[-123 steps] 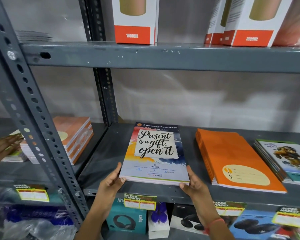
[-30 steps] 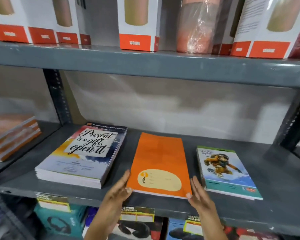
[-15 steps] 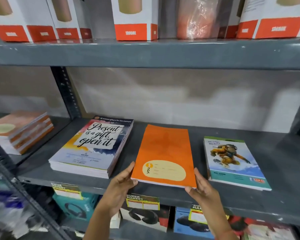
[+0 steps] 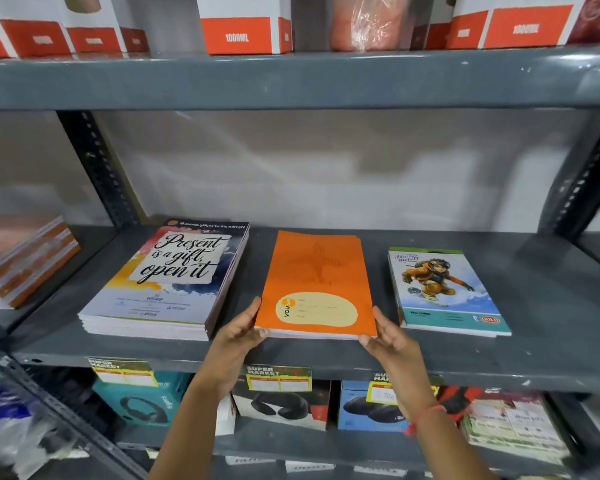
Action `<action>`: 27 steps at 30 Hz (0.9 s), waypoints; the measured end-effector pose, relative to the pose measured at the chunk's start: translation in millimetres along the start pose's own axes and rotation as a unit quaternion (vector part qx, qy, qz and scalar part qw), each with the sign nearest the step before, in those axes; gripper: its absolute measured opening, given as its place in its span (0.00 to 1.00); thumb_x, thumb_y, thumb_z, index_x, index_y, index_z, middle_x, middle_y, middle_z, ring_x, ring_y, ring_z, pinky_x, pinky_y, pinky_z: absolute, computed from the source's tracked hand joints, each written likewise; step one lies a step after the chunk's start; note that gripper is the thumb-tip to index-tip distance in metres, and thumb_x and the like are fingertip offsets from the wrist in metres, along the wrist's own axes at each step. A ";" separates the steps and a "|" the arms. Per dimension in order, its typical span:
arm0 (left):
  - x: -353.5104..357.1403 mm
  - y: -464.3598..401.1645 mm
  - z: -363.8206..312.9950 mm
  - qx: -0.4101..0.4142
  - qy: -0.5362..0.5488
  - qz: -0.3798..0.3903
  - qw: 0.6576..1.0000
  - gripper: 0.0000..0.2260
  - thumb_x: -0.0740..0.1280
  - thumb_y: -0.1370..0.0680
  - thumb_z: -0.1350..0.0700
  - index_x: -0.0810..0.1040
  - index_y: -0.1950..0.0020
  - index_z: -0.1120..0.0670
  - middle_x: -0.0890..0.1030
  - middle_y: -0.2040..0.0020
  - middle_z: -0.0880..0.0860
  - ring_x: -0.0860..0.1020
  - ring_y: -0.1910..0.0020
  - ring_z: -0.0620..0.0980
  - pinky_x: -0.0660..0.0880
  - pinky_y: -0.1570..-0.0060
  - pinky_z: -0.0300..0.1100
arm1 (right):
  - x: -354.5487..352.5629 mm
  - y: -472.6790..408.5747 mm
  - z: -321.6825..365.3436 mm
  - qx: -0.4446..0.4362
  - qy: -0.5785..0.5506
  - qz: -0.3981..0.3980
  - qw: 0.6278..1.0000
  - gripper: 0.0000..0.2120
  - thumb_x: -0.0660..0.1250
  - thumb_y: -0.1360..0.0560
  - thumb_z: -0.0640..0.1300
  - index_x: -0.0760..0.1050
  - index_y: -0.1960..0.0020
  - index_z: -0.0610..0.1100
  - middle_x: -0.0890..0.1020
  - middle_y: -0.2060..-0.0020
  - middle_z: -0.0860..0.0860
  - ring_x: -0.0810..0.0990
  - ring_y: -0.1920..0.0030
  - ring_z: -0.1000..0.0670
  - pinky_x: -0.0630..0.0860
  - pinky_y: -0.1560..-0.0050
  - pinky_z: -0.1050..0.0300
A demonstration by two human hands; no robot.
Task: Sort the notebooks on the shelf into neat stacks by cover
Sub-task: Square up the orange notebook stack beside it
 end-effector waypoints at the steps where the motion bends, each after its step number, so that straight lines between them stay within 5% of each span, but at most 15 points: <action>1: -1.7 -0.6 0.4 0.005 -0.002 -0.016 1.000 0.24 0.64 0.25 0.63 0.66 0.30 0.48 0.83 0.49 0.37 0.76 0.42 0.36 0.72 0.45 0.31 | -0.2 0.2 0.2 -0.002 0.002 -0.008 1.000 0.21 0.69 0.29 0.43 0.70 0.47 0.68 0.82 0.56 0.71 0.76 0.52 0.74 0.72 0.53 0.77; 11: -2.3 1.5 -1.1 0.020 -0.009 -0.070 0.997 0.24 0.65 0.26 0.63 0.67 0.31 0.53 0.81 0.49 0.36 0.77 0.51 0.27 0.73 0.54 0.22 | 0.9 -0.8 4.4 0.005 0.018 -0.030 0.999 0.26 0.66 0.26 0.36 0.66 0.30 0.47 0.79 0.41 0.56 0.75 0.38 0.56 0.65 0.30 0.53; 17: 0.2 3.5 -2.5 0.025 -0.016 -0.110 0.993 0.22 0.66 0.26 0.62 0.70 0.33 0.52 0.82 0.57 0.30 0.77 0.54 0.26 0.72 0.55 0.20 | -0.2 -0.5 2.2 0.000 0.030 -0.046 0.998 0.26 0.66 0.26 0.40 0.65 0.30 0.47 0.75 0.34 0.49 0.72 0.34 0.52 0.63 0.29 0.53; 22: 2.9 7.2 -2.7 0.021 0.013 -0.110 0.994 0.20 0.64 0.24 0.58 0.70 0.33 0.49 0.75 0.36 0.44 0.69 0.35 0.44 0.62 0.32 0.40 | 2.3 -1.2 1.3 -0.005 0.059 -0.032 0.998 0.29 0.64 0.25 0.42 0.59 0.27 0.50 0.75 0.35 0.52 0.71 0.33 0.53 0.62 0.29 0.51; 27: 4.4 8.3 -2.5 0.016 0.028 -0.106 0.994 0.19 0.62 0.23 0.59 0.70 0.33 0.50 0.73 0.33 0.48 0.68 0.34 0.44 0.60 0.31 0.42 | 3.2 -1.3 1.1 0.001 0.066 -0.041 0.997 0.28 0.64 0.25 0.44 0.59 0.27 0.50 0.75 0.34 0.51 0.71 0.38 0.57 0.62 0.31 0.56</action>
Point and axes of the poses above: each hand's wrist, its own y-axis away from the middle knuckle, its own x-axis out of the palm, z = x × y, the point moved 9 cm from there along -y, towards the middle knuckle
